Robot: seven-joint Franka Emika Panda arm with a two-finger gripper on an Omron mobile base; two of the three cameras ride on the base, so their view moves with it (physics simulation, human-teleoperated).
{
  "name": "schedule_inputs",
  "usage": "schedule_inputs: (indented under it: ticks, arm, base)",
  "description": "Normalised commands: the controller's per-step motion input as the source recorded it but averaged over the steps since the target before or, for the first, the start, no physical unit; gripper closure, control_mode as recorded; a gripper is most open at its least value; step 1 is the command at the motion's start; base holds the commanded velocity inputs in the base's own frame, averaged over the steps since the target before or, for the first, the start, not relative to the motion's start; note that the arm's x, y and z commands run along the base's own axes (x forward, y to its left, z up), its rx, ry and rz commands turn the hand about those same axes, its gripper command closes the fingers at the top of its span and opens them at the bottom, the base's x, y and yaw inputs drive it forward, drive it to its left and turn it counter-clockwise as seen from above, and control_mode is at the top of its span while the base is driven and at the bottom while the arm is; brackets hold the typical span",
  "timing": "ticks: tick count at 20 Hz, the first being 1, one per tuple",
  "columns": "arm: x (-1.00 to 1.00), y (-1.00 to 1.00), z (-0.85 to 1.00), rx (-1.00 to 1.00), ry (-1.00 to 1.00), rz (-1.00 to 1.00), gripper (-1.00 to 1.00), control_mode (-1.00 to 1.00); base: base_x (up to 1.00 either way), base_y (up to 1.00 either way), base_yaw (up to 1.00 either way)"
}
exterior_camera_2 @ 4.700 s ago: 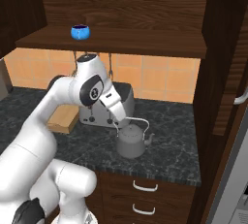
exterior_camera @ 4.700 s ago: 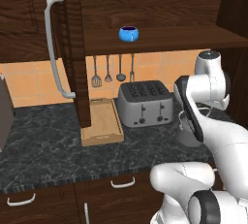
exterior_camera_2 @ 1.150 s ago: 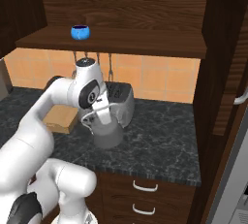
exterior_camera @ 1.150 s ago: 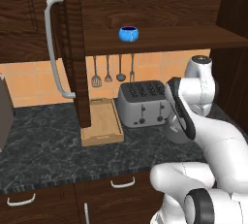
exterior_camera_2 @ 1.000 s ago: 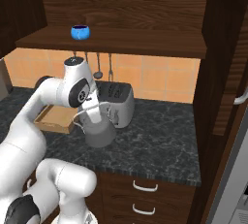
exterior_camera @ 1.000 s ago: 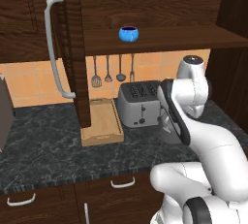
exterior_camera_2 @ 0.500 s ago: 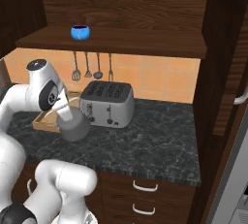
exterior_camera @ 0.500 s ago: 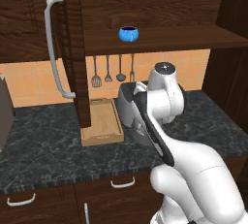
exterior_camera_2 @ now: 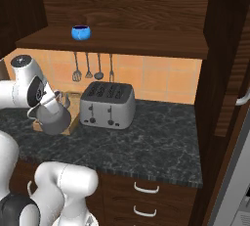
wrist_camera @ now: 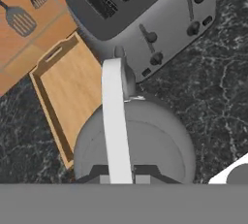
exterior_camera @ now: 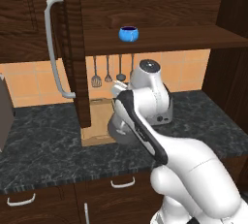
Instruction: Pick the kettle from the counter and place it on the tray. Then pick the mug from the cabinet and place it on the tray. Then close the cabinet doors.
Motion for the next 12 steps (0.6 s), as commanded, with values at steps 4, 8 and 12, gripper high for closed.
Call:
schedule_inputs:
  ticks: [4, 8, 12]
  arm:
    - [0.34, 0.49, 0.02, 0.00, -0.27, 0.10, 1.00, -1.00]
    - [0.29, 0.28, -0.02, -0.01, -0.25, 0.13, 1.00, -1.00]
    - [0.24, 0.16, -0.02, -0.02, -0.17, 0.28, 1.00, -1.00]
  base:
    - [0.00, 0.00, 0.00]
    - [0.00, 0.00, 0.00]
    - [0.00, 0.00, 0.00]
